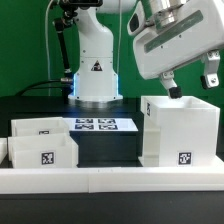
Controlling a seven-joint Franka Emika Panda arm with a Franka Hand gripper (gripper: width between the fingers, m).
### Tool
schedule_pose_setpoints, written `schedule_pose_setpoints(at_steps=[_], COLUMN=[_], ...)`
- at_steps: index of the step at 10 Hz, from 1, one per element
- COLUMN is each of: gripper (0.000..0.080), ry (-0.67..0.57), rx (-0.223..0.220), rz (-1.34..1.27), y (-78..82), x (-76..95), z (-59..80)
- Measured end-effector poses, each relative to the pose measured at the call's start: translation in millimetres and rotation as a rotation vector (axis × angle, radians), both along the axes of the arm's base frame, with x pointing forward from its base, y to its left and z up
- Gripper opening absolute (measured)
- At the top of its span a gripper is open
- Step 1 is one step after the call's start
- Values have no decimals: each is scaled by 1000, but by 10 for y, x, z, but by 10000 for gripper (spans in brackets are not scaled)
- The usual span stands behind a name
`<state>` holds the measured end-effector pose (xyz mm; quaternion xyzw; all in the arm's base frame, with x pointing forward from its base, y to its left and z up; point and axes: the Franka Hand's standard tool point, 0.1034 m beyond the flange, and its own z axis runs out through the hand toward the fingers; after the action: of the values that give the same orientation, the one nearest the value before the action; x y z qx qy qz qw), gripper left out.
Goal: Assemble drawer
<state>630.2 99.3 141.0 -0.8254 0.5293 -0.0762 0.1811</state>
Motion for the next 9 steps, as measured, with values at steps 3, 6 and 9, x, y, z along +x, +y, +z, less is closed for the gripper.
schedule_pose_setpoints(at_steps=[3, 6, 9], gripper=[649, 649, 649], ry=[-10, -9, -39], rx=[-26, -170, -245], rz=[71, 480, 757], y=[-5, -216, -306], x=[-8, -79, -36], z=[-16, 49, 140])
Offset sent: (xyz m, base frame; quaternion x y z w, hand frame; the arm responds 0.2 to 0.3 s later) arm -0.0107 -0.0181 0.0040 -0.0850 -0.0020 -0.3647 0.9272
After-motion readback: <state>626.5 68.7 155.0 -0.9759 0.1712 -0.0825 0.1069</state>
